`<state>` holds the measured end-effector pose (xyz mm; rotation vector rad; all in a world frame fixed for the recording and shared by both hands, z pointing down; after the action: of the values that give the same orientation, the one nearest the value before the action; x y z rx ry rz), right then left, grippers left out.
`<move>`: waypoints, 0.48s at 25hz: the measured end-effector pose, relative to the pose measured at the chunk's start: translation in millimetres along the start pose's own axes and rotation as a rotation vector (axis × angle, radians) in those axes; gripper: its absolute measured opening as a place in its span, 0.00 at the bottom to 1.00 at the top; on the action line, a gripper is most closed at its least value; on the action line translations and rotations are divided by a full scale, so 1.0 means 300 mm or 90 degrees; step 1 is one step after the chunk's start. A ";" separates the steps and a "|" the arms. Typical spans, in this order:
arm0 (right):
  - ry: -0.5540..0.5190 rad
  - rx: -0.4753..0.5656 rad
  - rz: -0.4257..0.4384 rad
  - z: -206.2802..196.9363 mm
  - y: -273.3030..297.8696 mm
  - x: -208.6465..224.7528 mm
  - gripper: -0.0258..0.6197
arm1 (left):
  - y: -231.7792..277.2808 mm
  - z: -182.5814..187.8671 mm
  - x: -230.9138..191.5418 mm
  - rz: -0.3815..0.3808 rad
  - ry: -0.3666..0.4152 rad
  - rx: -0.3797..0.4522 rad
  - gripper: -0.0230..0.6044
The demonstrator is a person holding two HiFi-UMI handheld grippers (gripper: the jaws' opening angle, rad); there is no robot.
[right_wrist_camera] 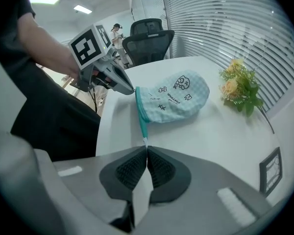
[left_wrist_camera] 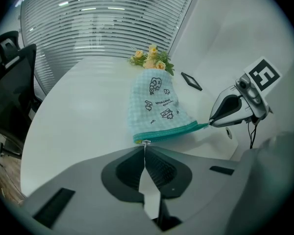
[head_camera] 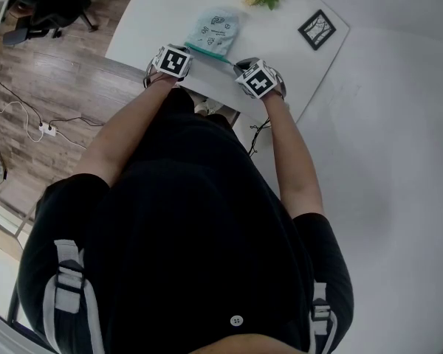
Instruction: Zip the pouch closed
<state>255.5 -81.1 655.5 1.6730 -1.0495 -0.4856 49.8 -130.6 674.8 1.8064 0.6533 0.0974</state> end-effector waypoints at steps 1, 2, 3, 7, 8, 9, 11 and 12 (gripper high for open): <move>0.006 0.004 -0.001 -0.001 -0.001 0.002 0.06 | 0.006 0.000 -0.006 0.003 0.000 0.003 0.05; 0.010 0.006 -0.002 -0.002 -0.001 0.003 0.06 | 0.006 -0.002 -0.008 0.005 -0.001 0.002 0.06; 0.013 0.004 -0.004 -0.003 0.001 0.003 0.06 | 0.002 -0.003 -0.004 0.003 -0.004 -0.001 0.06; 0.002 -0.005 -0.012 -0.005 0.015 0.010 0.06 | 0.014 0.002 -0.006 -0.004 -0.014 0.002 0.06; 0.001 -0.002 -0.014 -0.007 0.016 0.011 0.06 | 0.014 -0.001 -0.008 -0.005 -0.021 -0.002 0.05; 0.004 0.003 -0.017 -0.010 0.015 0.011 0.06 | 0.012 -0.006 -0.007 -0.006 -0.026 -0.006 0.06; 0.011 0.014 -0.023 -0.016 0.012 0.007 0.07 | 0.011 -0.013 -0.003 -0.009 -0.021 -0.006 0.06; 0.014 0.017 -0.029 -0.020 0.011 0.007 0.07 | 0.015 -0.014 0.000 -0.011 -0.010 -0.002 0.06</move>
<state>259.7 -79.8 660.9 1.7260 -1.0078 -0.4834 49.8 -127.8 680.2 1.7971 0.6567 0.0721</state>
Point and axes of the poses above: the fingertips, and each gripper's own axes: y forward along the fingers, x to its right, z out of its top, the point moved 7 cm from there along -y, backward along the fingers, and after that the axes turned 4 degrees about -y, right-handed, at the moved point
